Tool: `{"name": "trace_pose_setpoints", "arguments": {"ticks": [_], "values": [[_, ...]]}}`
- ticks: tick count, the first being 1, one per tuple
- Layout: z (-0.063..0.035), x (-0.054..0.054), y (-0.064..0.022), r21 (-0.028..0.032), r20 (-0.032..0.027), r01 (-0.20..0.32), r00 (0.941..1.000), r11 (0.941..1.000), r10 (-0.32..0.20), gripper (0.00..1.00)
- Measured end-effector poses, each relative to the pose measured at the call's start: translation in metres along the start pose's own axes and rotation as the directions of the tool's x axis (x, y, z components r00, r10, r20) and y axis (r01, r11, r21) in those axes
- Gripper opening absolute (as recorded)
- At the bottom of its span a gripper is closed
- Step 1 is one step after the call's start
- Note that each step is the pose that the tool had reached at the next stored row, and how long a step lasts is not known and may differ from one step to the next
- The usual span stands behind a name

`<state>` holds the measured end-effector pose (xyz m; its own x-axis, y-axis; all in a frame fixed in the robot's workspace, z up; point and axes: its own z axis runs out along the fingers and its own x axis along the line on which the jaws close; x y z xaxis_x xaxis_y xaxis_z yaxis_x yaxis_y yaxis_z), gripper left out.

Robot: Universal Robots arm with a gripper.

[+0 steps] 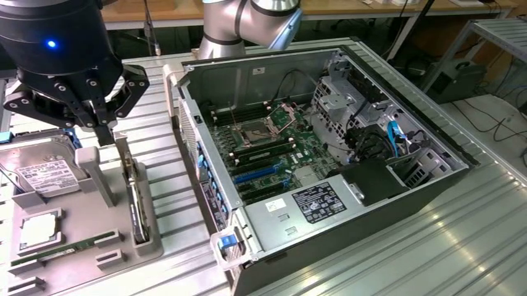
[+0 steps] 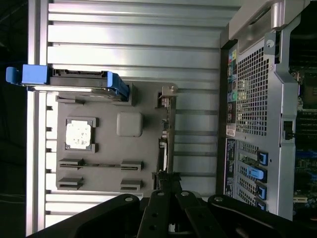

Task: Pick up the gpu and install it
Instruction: 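Pick up the gpu and move the gpu toward the slot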

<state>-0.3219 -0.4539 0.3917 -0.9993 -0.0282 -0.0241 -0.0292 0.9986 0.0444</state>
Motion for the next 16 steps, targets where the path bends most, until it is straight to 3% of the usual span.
{"name": "trace_pose_setpoints", "arguments": {"ticks": [10, 11, 12, 13, 16], "values": [[-0.0001, 0.0002, 0.0000, 0.0002, 0.0009, 0.000, 1.0000, 1.0000, 0.000, 0.11], [0.0000, 0.0002, 0.0001, 0.0001, 0.0010, 0.000, 1.0000, 1.0000, 0.000, 0.17], [0.0000, 0.0002, 0.0001, 0.0001, 0.0010, 0.000, 1.0000, 1.0000, 0.000, 0.30], [0.0000, 0.0002, 0.0001, 0.0002, 0.0010, 0.000, 1.0000, 1.0000, 0.000, 0.30], [0.0000, 0.0002, 0.0002, -0.0011, 0.0011, 0.000, 1.0000, 1.0000, 0.000, 0.48]]}}
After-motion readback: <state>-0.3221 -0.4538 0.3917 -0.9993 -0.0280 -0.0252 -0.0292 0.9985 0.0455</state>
